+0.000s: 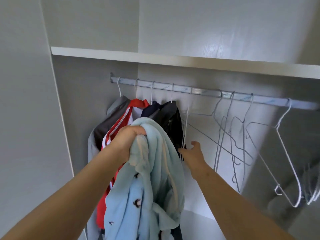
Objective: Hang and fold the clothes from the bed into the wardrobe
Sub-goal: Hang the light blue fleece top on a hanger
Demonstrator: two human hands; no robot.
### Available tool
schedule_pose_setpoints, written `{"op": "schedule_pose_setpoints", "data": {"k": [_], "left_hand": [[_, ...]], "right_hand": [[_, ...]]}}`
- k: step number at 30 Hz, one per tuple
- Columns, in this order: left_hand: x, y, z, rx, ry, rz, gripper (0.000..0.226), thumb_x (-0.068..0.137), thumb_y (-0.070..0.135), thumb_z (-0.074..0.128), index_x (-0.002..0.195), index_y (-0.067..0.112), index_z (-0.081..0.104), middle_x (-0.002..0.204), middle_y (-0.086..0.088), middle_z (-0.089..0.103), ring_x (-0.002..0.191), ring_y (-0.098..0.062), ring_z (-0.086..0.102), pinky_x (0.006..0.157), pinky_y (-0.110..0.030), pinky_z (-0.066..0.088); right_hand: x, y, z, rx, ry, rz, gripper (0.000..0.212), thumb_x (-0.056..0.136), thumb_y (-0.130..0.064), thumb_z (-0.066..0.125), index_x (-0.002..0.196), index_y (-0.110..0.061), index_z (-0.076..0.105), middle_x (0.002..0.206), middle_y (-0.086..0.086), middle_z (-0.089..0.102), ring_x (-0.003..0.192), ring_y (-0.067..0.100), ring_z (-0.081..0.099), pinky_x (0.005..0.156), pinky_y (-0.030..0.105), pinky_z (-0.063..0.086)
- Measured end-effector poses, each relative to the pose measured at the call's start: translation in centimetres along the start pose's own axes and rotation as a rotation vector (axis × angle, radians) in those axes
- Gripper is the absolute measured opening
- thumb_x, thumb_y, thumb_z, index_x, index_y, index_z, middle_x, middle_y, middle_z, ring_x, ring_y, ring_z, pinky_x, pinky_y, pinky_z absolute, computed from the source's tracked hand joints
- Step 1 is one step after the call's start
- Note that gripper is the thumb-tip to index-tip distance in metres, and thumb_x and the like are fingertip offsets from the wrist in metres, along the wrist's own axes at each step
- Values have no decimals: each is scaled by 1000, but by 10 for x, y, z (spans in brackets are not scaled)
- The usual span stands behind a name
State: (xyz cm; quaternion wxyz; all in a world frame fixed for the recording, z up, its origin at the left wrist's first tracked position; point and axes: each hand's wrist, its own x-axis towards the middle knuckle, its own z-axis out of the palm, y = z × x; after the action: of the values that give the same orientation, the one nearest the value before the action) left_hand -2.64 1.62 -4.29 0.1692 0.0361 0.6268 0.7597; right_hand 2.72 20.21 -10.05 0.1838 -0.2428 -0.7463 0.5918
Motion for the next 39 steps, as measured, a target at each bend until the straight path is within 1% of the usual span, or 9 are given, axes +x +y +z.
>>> {"op": "schedule_pose_setpoints", "data": {"k": [2, 4, 7, 10, 15, 26, 32, 35, 39], "left_hand": [[7, -1, 3, -8, 11, -20, 29, 78, 10, 62, 106, 4, 65, 100, -19, 67, 92, -37, 63, 79, -42, 51], [14, -2, 6, -13, 16, -33, 30, 78, 9, 60, 107, 4, 65, 98, -20, 66, 91, -37, 62, 82, -44, 50], [22, -3, 11, -7, 20, -46, 30, 77, 9, 60, 105, 5, 66, 90, -17, 67, 84, -36, 62, 78, -44, 51], [27, -3, 22, -4, 5, -58, 32, 76, 8, 59, 107, 4, 65, 96, -20, 66, 88, -38, 62, 81, -47, 51], [35, -5, 46, 4, -28, -47, 28, 76, 5, 57, 102, 0, 66, 103, -24, 65, 91, -38, 63, 85, -47, 51], [33, -15, 67, 23, -61, -40, 35, 75, 7, 60, 110, 1, 65, 109, -24, 65, 101, -41, 62, 89, -51, 50], [22, -16, 63, 5, -46, -62, 29, 77, 10, 59, 104, 2, 65, 93, -21, 66, 82, -36, 63, 67, -39, 52], [17, -14, 57, -12, -29, -63, 29, 77, 10, 59, 105, 3, 65, 93, -19, 67, 83, -36, 63, 71, -41, 53], [10, -9, 47, -24, -12, -73, 35, 80, 11, 59, 114, 4, 62, 105, -20, 65, 94, -37, 61, 83, -45, 50]], "right_hand": [[15, 3, 4, 30, -54, 11, 61, 84, -5, 63, 136, -12, 31, 90, 0, 51, 73, 8, 50, 62, 23, 46], [29, 7, 8, 51, -76, 18, 58, 87, -3, 54, 139, -11, 29, 105, 11, 56, 82, 20, 56, 74, 34, 51], [41, 8, 13, 80, -19, -25, 38, 94, -7, 40, 132, -13, 42, 101, 14, 60, 81, 25, 57, 73, 37, 49], [50, 9, 6, 210, 38, -1, 35, 96, -5, 35, 127, -8, 50, 109, 16, 61, 96, 30, 59, 90, 43, 50], [57, 13, -14, 278, 74, 5, 32, 97, -5, 33, 123, -9, 52, 81, 2, 54, 65, 10, 47, 58, 22, 40], [52, 24, -49, 255, 233, 30, 39, 99, -10, 34, 135, -19, 46, 80, -4, 43, 62, 7, 37, 58, 22, 32], [35, 10, -53, 227, 84, 56, 36, 96, -3, 33, 127, -2, 50, 60, -1, 36, 47, 9, 32, 39, 18, 27], [29, 0, -46, 297, 13, 89, 30, 95, 0, 33, 119, 10, 50, 49, 1, 35, 34, 7, 29, 31, 14, 21], [26, -13, -32, 313, -70, 79, 29, 95, 0, 33, 97, -9, 61, 37, -4, 34, 26, 4, 27, 30, 12, 19]]}}
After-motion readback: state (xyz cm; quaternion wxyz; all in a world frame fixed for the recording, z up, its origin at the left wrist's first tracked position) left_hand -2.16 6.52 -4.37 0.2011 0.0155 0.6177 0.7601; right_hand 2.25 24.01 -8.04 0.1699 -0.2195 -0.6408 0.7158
